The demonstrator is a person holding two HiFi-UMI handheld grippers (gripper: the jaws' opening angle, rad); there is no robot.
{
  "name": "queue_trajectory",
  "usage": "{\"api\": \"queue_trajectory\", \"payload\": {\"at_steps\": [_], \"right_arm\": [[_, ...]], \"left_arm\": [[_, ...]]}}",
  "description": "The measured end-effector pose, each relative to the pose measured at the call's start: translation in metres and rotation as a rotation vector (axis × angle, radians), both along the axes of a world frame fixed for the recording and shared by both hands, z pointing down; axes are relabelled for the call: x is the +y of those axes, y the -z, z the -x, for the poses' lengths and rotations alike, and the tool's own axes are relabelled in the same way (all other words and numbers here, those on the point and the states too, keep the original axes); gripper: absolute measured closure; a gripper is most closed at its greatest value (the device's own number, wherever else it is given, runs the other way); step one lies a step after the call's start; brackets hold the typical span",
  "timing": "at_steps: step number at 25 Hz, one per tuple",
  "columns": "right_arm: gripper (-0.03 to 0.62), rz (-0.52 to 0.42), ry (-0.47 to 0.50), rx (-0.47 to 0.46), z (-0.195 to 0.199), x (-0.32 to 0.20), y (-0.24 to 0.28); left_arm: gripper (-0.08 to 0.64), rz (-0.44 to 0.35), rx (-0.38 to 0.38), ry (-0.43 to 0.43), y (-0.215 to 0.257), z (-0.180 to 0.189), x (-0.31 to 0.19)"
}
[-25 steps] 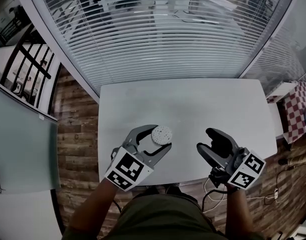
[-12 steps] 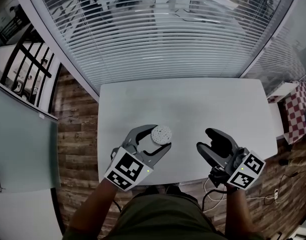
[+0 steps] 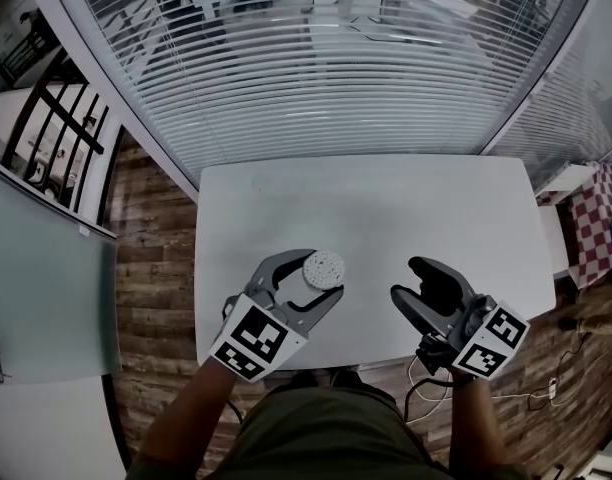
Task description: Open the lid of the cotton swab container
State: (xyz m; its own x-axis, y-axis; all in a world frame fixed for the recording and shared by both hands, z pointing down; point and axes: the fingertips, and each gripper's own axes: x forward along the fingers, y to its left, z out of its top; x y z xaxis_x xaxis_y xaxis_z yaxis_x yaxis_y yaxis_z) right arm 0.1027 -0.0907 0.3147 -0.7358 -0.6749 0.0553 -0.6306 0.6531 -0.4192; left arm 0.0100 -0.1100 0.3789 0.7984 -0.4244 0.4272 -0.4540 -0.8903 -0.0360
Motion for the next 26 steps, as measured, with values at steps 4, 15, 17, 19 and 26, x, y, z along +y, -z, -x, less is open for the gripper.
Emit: {"api": "queue_trajectory", "payload": {"at_steps": [4, 15, 17, 19, 26], "right_arm": [[0.341, 0.003, 0.004, -0.004, 0.0004, 0.0007, 0.0005], [0.342, 0.010, 0.000, -0.007, -0.0011, 0.0018, -0.0035], [0.342, 0.011, 0.001, -0.009, -0.0012, 0.0032, -0.0038], [0.342, 0.011, 0.002, -0.008, -0.0013, 0.0043, -0.0043], [0.342, 0.015, 0.003, -0.011, -0.0038, 0.0053, -0.0054]], "left_arm": [[0.299, 0.001, 0.001, 0.001, 0.0020, -0.0010, 0.0007], [0.299, 0.007, 0.001, -0.002, 0.0010, -0.0049, 0.0041], [0.299, 0.007, 0.001, -0.001, 0.0013, -0.0049, 0.0050], [0.299, 0.006, 0.001, 0.000, 0.0013, -0.0049, 0.0054], [0.299, 0.003, 0.000, 0.000, 0.0025, -0.0075, 0.0054]]}}
